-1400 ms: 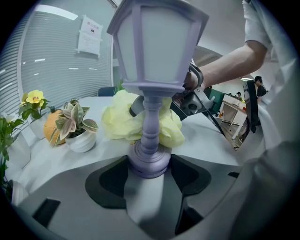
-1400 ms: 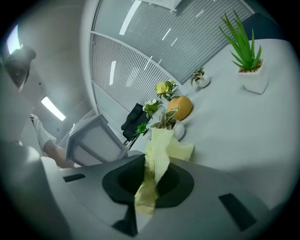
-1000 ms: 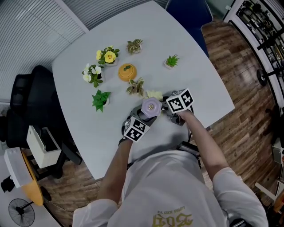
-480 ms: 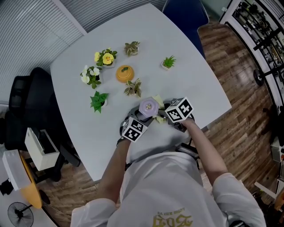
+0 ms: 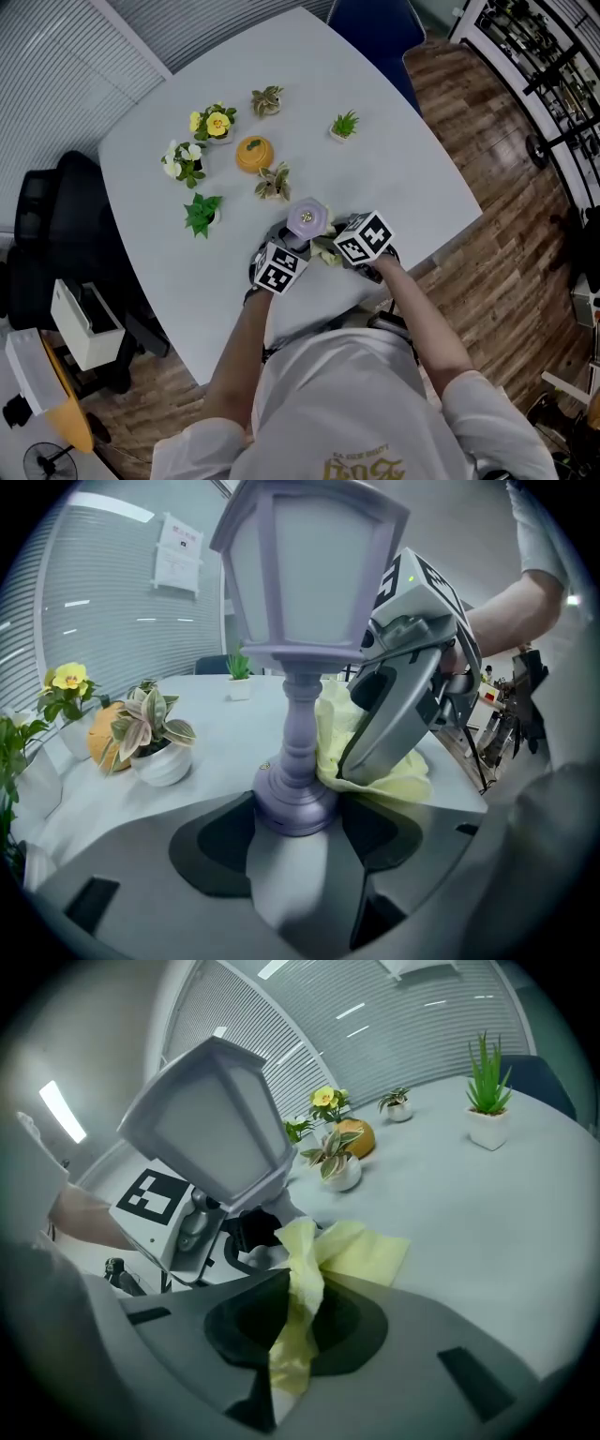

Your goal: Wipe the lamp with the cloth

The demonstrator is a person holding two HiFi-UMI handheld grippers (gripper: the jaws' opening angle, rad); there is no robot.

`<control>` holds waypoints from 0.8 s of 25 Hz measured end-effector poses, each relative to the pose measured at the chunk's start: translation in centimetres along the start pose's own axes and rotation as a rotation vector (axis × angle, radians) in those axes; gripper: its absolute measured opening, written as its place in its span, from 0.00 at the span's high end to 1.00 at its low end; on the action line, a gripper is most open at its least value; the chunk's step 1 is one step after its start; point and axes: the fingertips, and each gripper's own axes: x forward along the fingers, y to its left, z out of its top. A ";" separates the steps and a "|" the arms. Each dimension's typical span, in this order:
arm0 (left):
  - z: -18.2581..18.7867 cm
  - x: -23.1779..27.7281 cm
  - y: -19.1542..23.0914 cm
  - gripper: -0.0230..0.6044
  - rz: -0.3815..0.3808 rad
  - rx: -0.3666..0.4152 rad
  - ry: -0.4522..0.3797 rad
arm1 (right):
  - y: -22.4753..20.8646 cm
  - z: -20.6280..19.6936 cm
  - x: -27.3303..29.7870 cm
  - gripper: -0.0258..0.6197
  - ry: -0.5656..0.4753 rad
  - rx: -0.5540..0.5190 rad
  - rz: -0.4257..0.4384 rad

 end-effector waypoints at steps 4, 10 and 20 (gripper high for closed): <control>0.0 -0.1 -0.2 0.50 -0.015 0.002 0.001 | -0.2 0.2 -0.7 0.88 -0.033 0.023 -0.093; -0.4 -1.0 -0.7 0.50 -0.045 0.017 -0.034 | 0.4 0.5 -3.2 0.88 -0.168 0.099 -0.260; 0.8 -8.6 -0.4 0.51 0.010 -0.111 -0.265 | 4.4 1.1 -8.4 0.88 -0.443 0.160 -0.415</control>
